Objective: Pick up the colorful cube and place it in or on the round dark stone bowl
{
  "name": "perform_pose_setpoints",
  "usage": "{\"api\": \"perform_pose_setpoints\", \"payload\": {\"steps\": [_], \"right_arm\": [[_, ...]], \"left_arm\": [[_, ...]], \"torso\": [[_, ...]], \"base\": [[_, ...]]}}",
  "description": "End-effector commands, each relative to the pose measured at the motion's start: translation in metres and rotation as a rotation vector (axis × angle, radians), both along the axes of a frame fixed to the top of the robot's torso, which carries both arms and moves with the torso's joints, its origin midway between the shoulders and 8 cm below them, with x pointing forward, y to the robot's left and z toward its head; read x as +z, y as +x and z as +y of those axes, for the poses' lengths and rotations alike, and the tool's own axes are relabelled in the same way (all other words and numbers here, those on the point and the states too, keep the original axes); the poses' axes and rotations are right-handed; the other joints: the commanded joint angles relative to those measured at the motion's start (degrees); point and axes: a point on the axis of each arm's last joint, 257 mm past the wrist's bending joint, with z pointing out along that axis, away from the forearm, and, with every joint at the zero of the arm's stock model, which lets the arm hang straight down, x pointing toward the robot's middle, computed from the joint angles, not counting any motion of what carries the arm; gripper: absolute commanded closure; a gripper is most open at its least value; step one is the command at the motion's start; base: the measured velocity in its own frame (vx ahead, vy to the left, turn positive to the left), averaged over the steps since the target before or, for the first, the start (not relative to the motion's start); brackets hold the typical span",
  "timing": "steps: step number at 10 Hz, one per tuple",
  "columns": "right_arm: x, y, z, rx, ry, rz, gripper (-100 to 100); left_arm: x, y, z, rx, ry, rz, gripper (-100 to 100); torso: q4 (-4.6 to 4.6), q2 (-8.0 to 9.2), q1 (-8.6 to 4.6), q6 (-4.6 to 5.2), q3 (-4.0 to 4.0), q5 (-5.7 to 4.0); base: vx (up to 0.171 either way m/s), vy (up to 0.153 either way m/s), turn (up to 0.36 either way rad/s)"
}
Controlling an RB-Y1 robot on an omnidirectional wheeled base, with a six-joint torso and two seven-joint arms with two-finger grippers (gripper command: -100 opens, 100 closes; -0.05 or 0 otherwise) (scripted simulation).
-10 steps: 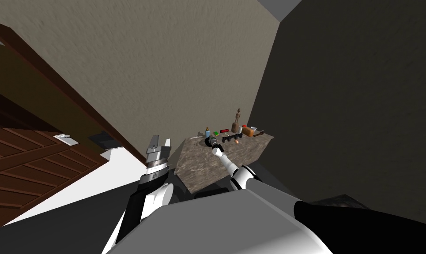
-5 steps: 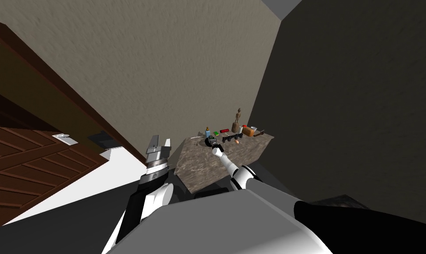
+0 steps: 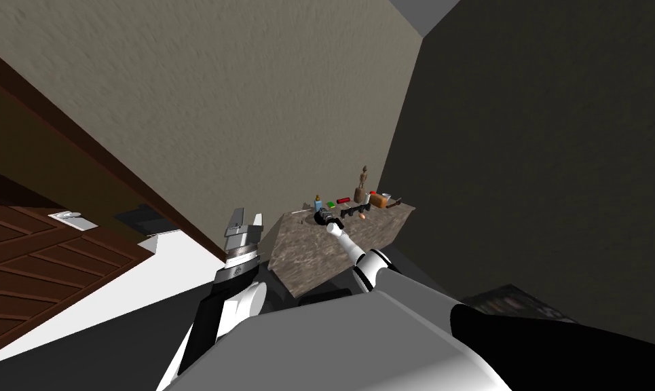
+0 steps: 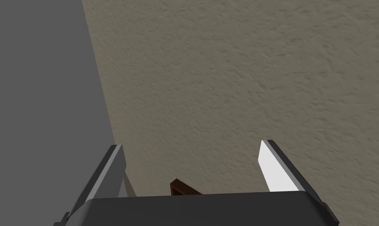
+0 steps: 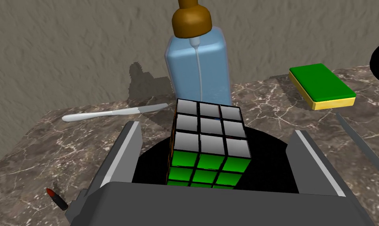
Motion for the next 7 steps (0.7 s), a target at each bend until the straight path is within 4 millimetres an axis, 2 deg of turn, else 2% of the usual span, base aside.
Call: {"api": "perform_pose_setpoints", "payload": {"steps": [1,4,5,6,7], "right_arm": [[0.009,0.006,0.0,0.012,0.004,0.001,-100],[0.032,0.019,0.005,0.045,0.004,0.001,-100],[0.028,0.015,0.004,0.036,0.009,-0.001,-100],[0.028,0.015,0.005,0.04,0.005,0.001,0],[0.028,0.015,0.005,0.04,0.005,0.001,0]], "left_arm": [[0.0,0.0,0.0,0.0,0.0,0.0,0],[0.0,0.0,0.0,0.0,0.0,0.0,0],[0.0,0.0,0.0,0.0,0.0,0.0,0],[0.0,0.0,0.0,0.0,0.0,0.0,0],[0.0,0.0,0.0,0.0,0.0,0.0,0]], "torso": [[0.0,0.0,0.0,0.0,0.0,0.0],[0.01,0.04,0.0,0.01,0.03,0.0],[0.01,0.03,0.01,0.0,0.02,0.0],[-0.01,-0.03,-0.08,-0.01,-0.02,-0.02],[-0.02,-0.08,-0.15,0.0,-0.04,-0.03]], "base": [[-0.037,0.044,-0.08],[-0.04,0.052,-0.113],[-0.015,0.024,-0.018],[0.0,0.0,0.0],[0.0,0.0,0.0]]}}
